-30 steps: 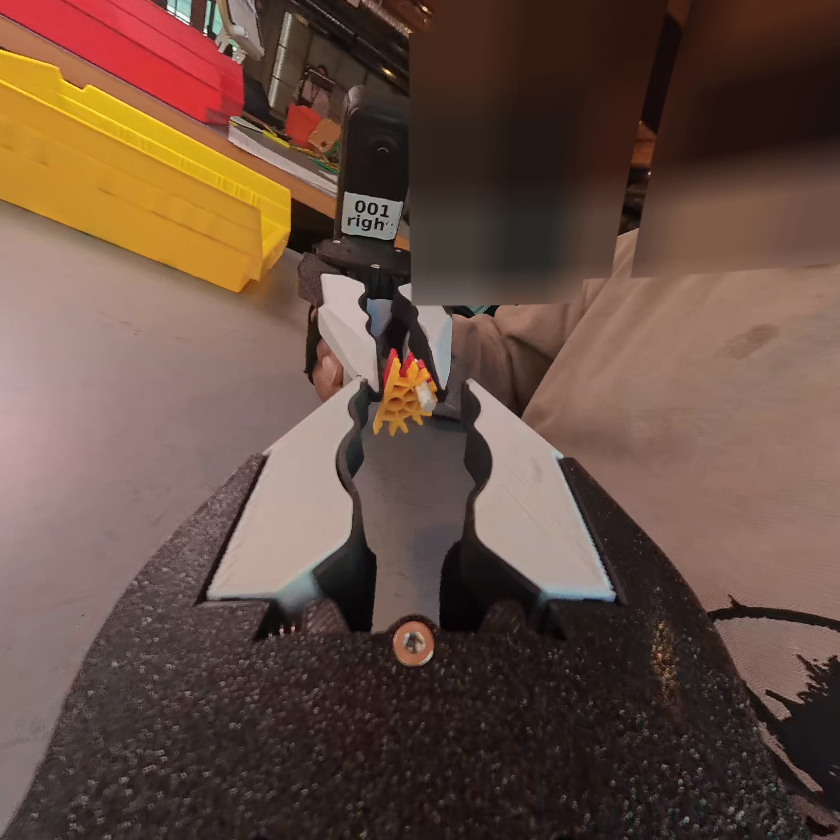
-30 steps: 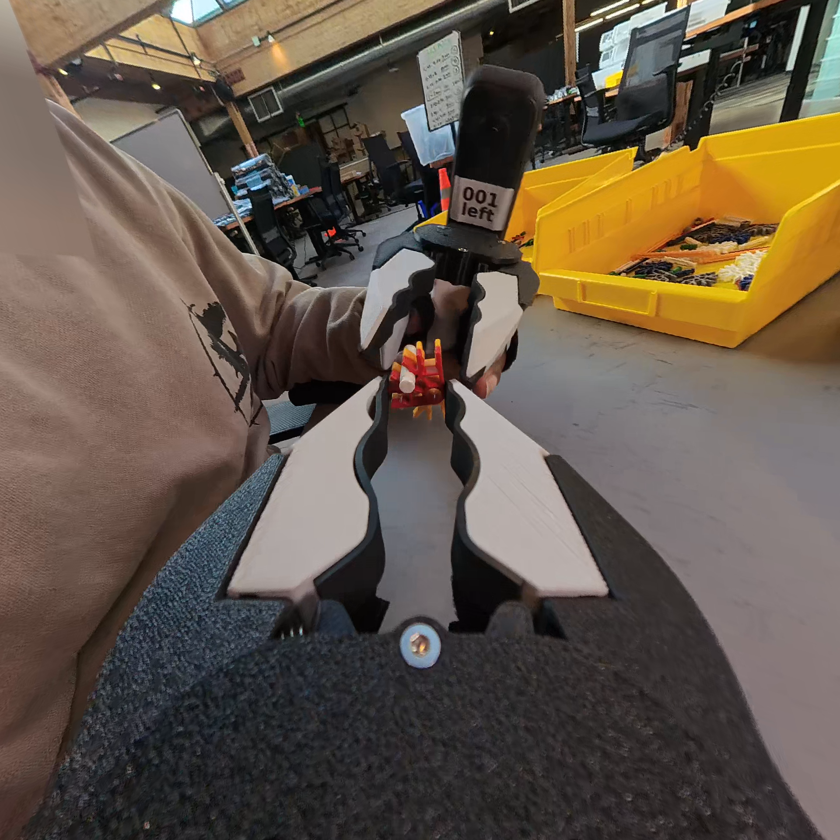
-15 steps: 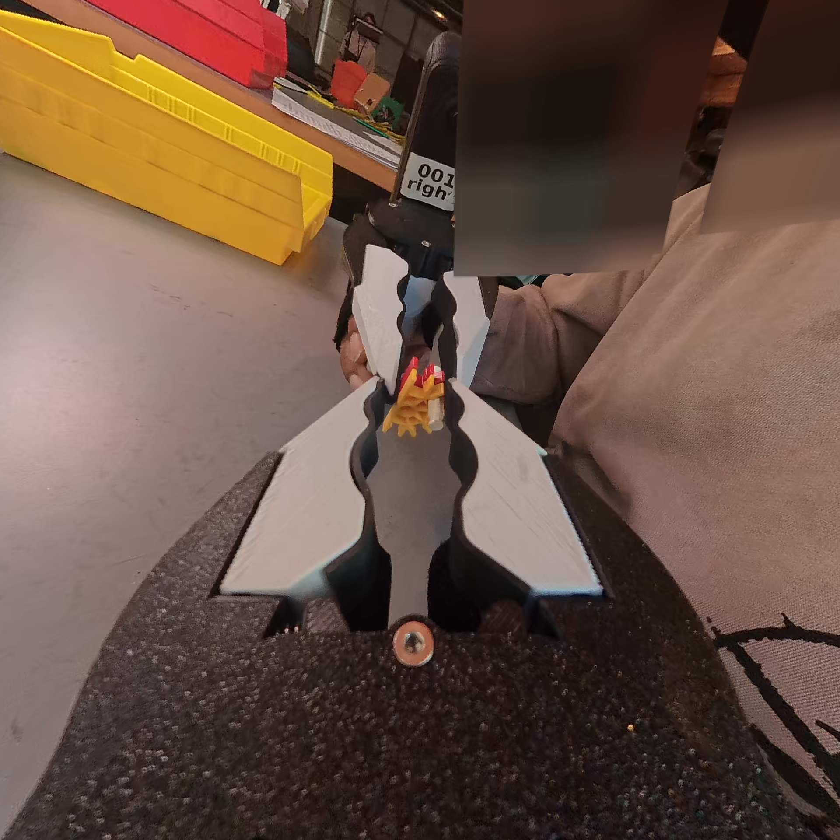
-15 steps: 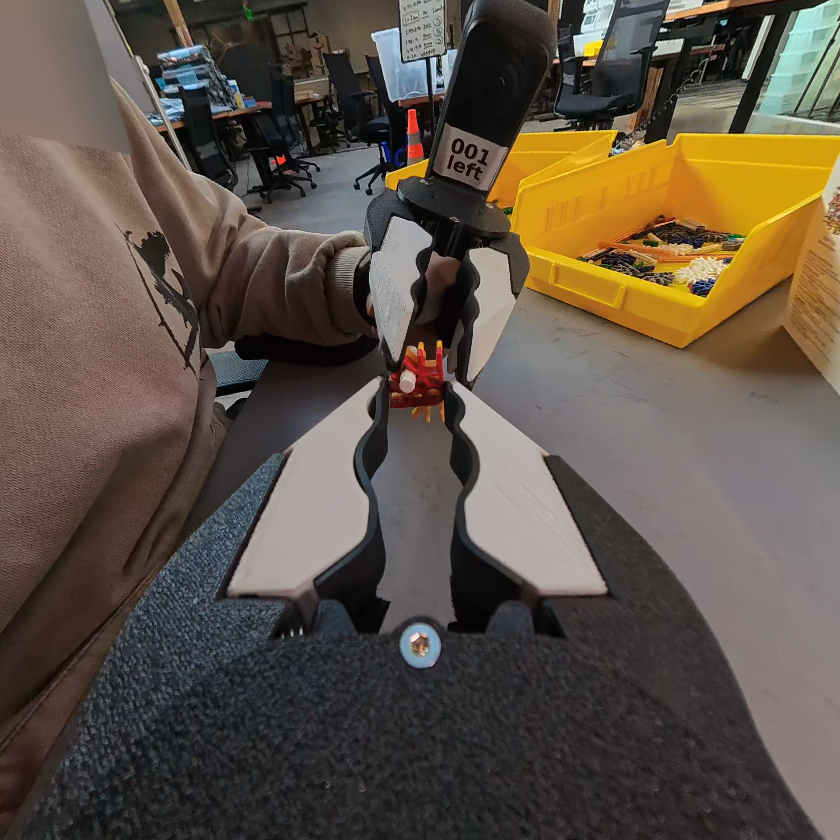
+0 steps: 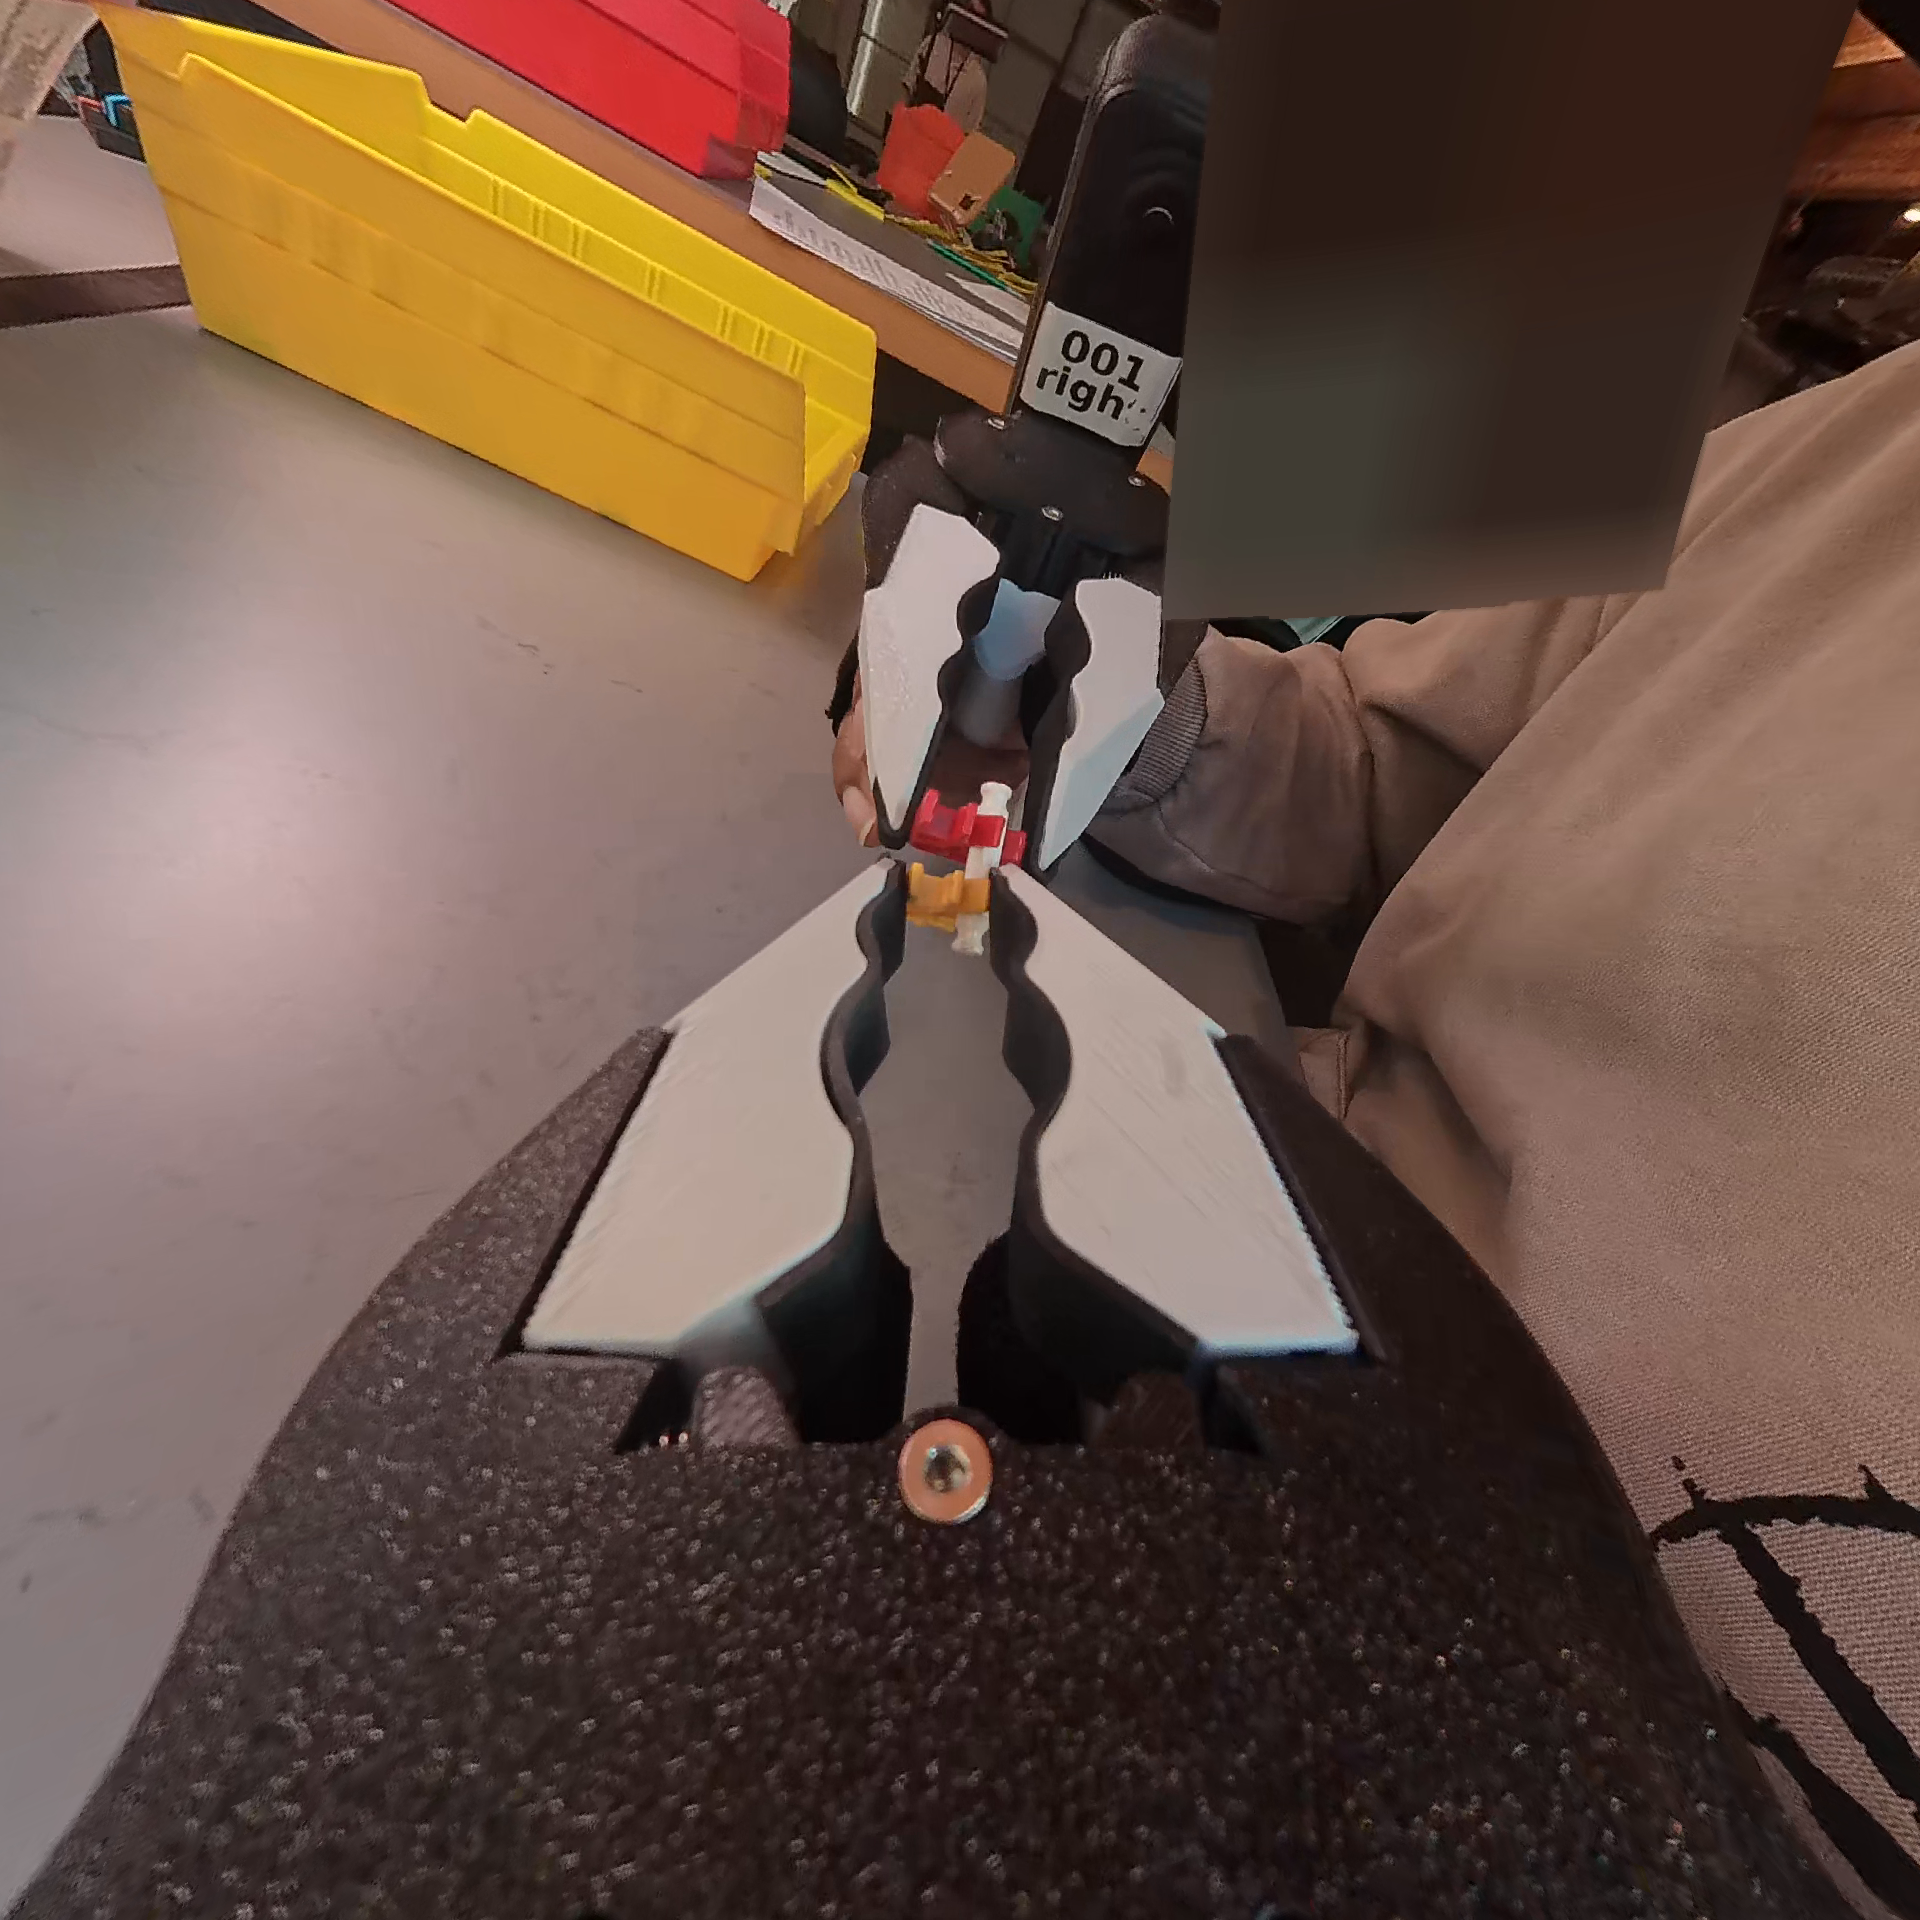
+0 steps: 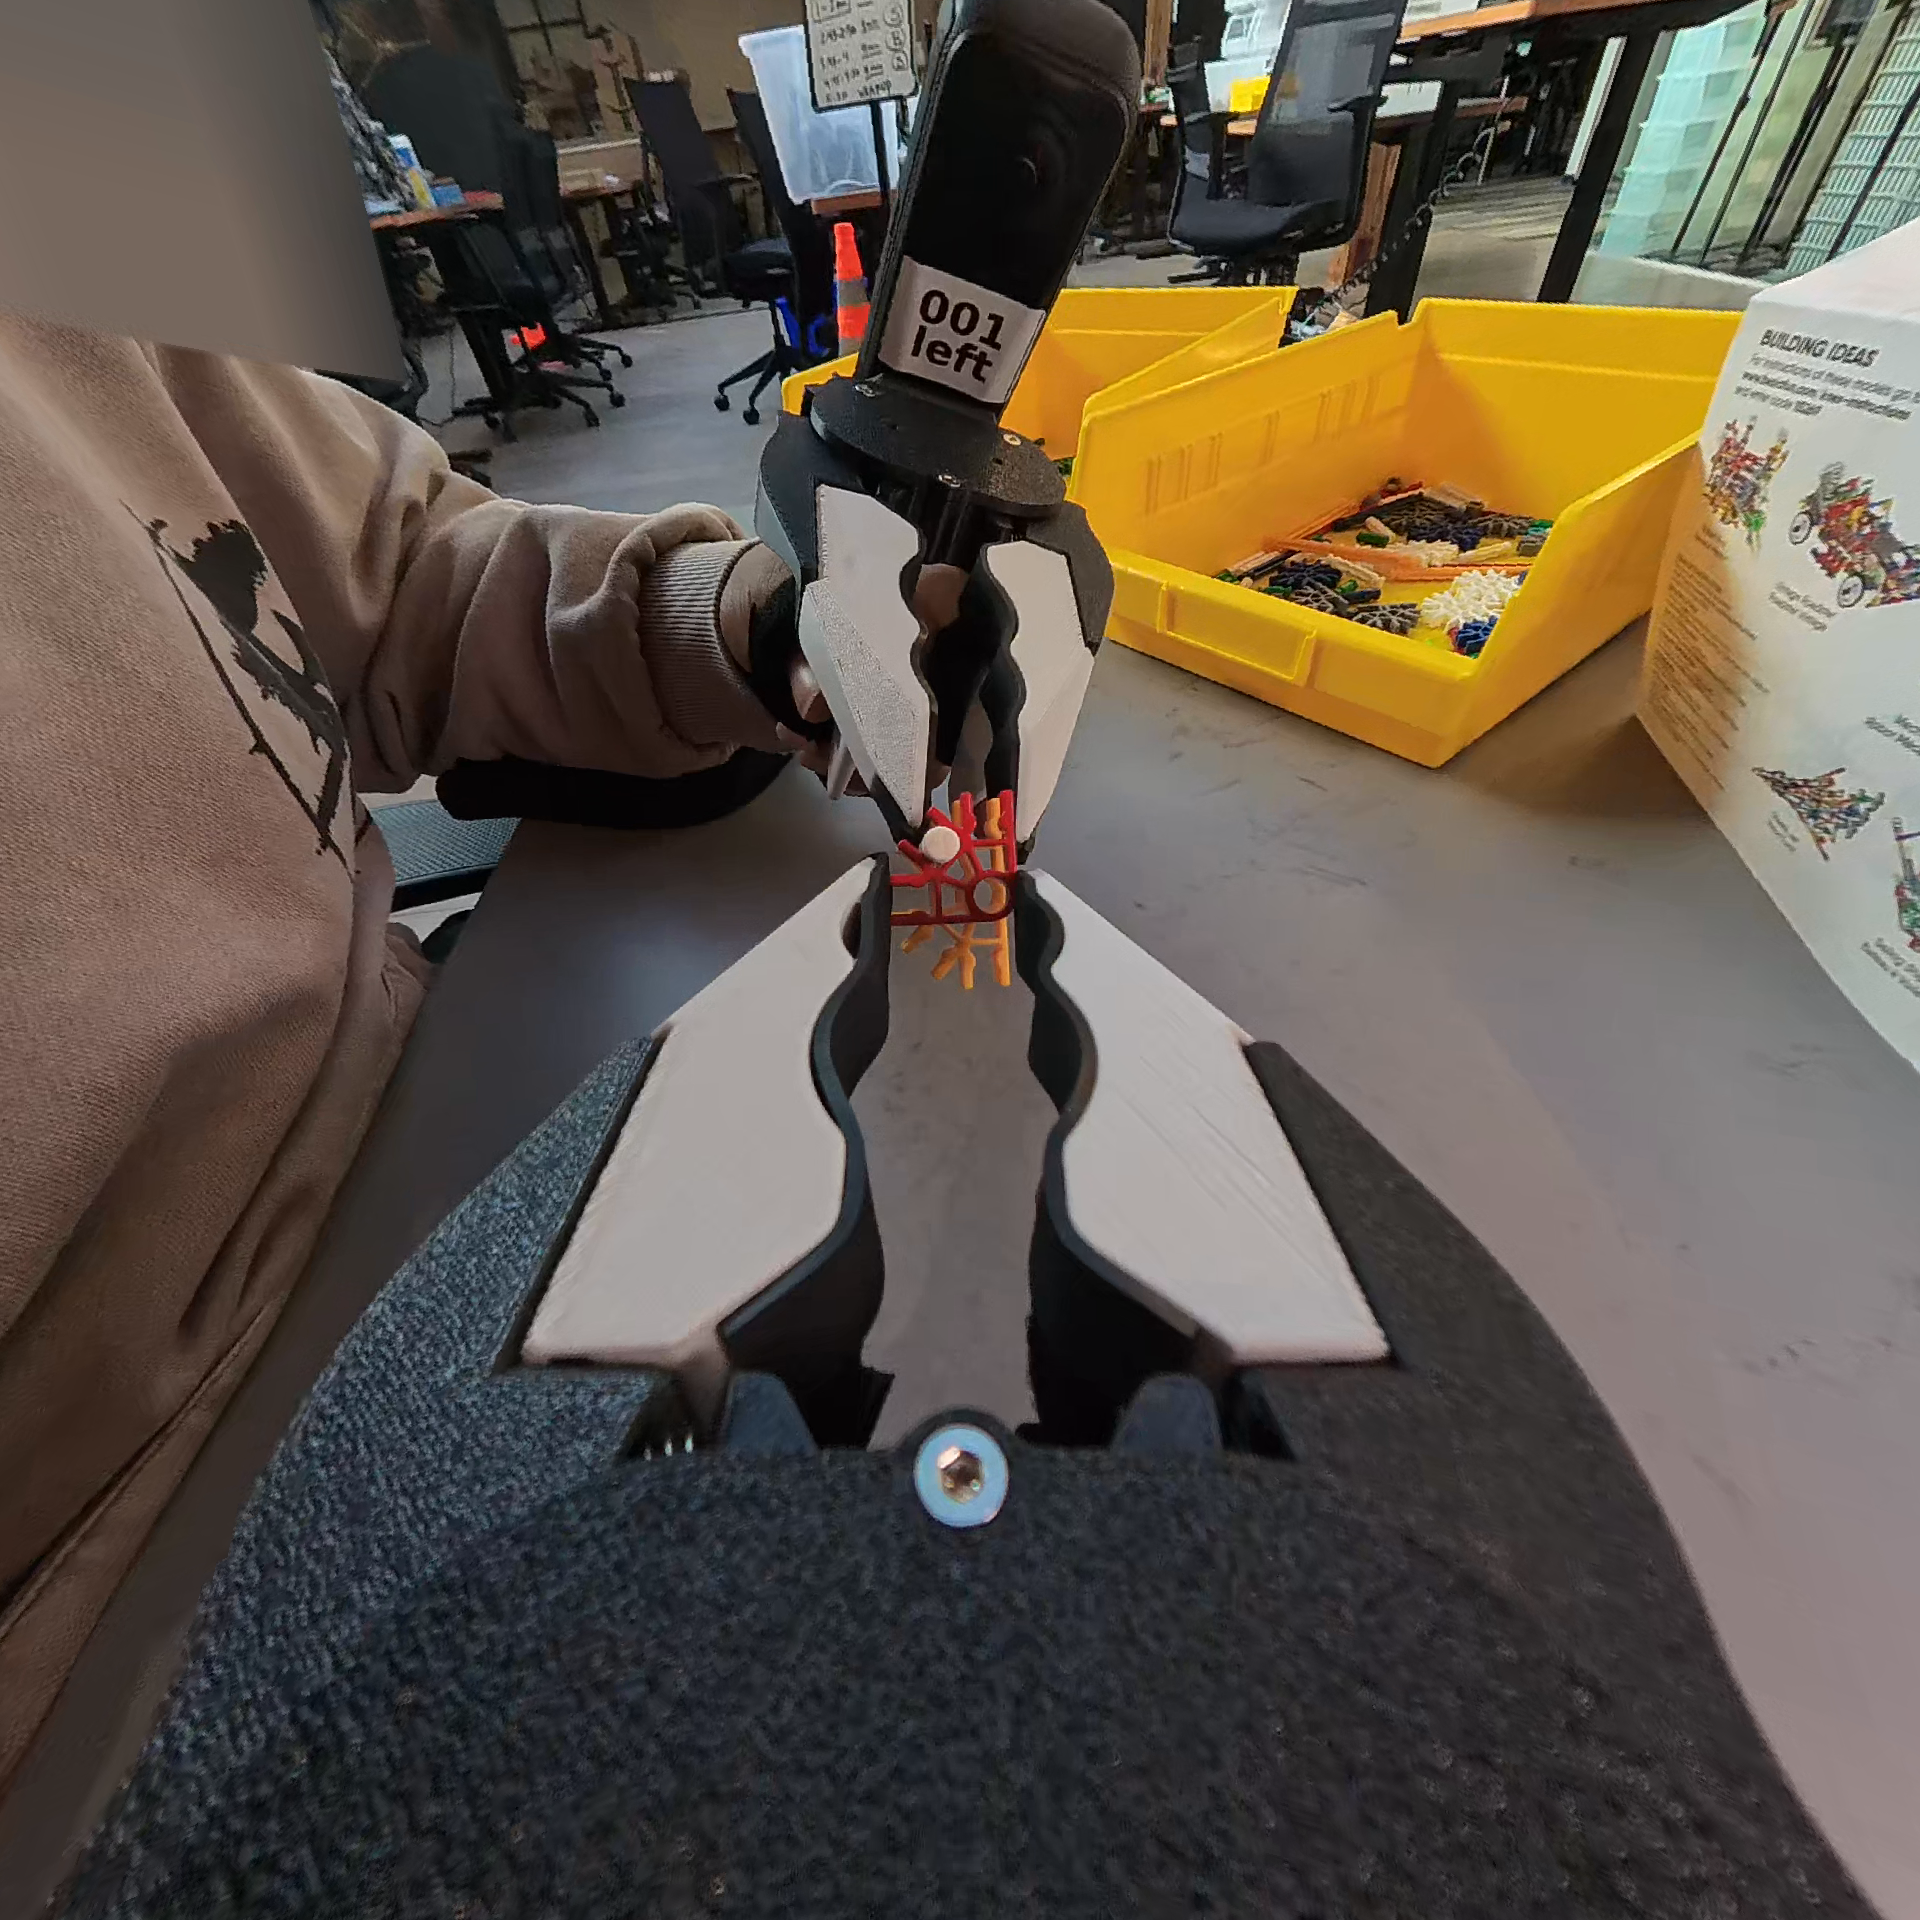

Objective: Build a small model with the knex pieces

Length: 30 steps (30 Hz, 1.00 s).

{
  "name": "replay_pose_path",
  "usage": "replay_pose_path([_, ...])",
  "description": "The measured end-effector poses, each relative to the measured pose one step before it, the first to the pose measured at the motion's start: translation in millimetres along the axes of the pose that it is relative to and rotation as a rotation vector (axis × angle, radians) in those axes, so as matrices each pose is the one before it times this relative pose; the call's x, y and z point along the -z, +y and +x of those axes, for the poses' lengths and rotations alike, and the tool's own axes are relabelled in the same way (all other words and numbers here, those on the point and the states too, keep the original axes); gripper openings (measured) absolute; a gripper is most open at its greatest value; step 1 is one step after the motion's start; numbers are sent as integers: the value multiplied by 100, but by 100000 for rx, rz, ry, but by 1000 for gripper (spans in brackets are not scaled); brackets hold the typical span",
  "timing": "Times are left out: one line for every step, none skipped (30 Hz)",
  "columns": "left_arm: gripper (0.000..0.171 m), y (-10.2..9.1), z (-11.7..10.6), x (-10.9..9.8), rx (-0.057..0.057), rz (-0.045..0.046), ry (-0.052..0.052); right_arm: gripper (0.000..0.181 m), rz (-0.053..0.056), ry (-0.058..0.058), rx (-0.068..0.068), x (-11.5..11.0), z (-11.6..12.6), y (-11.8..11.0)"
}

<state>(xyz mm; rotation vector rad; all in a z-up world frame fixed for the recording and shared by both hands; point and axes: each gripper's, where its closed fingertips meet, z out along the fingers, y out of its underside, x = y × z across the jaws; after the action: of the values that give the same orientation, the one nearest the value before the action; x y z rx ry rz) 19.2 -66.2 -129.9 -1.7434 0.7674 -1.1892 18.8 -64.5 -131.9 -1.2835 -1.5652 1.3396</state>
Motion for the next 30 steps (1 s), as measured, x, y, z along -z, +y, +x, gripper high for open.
replay_pose_path([15,-14,-61,27,261,11,-286,20,216,-372,-573,-11,42,-21])
replay_pose_path([15,-2,-82,25,513,122,-275,20,101,118,-255,-28,99,12])
replay_pose_path([15,45,-57,21,443,-25,2,20,-147,16,-31,-34,56,46])
replay_pose_path([15,53,-55,-2,404,-57,-103,20,-321,113,273,-25,28,55])
replay_pose_path([15,40,-62,-12,575,-65,-231,20,-441,279,245,-5,46,65])
replay_pose_path([15,16,-41,-21,732,-54,-11,20,-53,493,306,29,62,5])
replay_pose_path([15,48,-42,-25,935,-203,152,20,-232,338,264,27,21,28])
replay_pose_path([15,91,-86,-43,908,-202,-18,20,-501,504,437,19,43,71])
replay_pose_path([15,109,-102,-50,1343,-197,157,20,-689,528,364,4,81,128])
replay_pose_path([15,82,-78,-40,1564,1,397,20,-389,329,31,25,70,83])
replay_pose_path([15,57,-82,-48,1833,99,475,20,-180,182,-218,42,65,49])
replay_pose_path([15,54,-79,-46,1901,47,528,20,-365,361,-137,33,80,60])
replay_pose_path([15,69,-19,-38,1753,112,849,20,-411,260,230,24,33,58])
replay_pose_path([15,81,46,-25,913,56,987,20,38,-262,-301,19,-42,9])
replay_pose_path([15,171,91,-5,-487,-734,817,20,18,-1179,-1485,-42,-133,77])
replay_pose_path([15,224,198,-7,-2750,-1064,809,20,-587,-3157,-3432,-99,-295,242])
replay_pose_path([15,107,209,-7,-3932,-339,505,21,651,-3492,-4159,-84,-298,124])
replay_pose_path([15,101,61,-31,-1588,-815,-50,21,1057,-1959,-3214,-69,-154,82])
replay_pose_path([15,140,38,-54,-642,-1091,257,21,-11,-941,-1850,-82,-33,253])
replay_pose_path([15,145,189,-87,-1603,-824,694,21,-266,-2398,-2081,-58,-241,121])
replay_pose_path([15,92,283,-140,-2052,-742,518,23,444,-2911,-1784,-78,-366,-63])
replay_pose_path([15,104,215,-145,-2100,-1069,10,24,606,-1988,-1158,-132,-297,-42])
replay_pose_path([15,95,-11,-37,-1334,-914,-867,23,-951,-171,-542,-57,-23,147])
replay_pose_path([15,76,59,-35,-610,-455,73,22,-1041,-346,561,33,-58,142])
replay_pose_path([15,160,129,-104,-783,-950,356,21,-1575,-1124,81,-24,-189,210])
replay_pose_path([15,188,54,-117,-1635,-1062,-297,22,-1968,-720,-812,-20,-85,295])
replay_pose_path([15,74,60,-80,-1228,-447,-79,22,-1195,-967,-1302,-22,-90,231])
replay_pose_path([15,-97,-34,13,125,705,-33,22,286,-280,-963,23,-16,5])
replay_pose_path([15,-187,-55,52,811,1363,202,22,1004,807,-98,35,110,-135])
replay_pose_path([15,-80,87,0,399,599,918,22,-1174,-188,162,-75,-67,129])
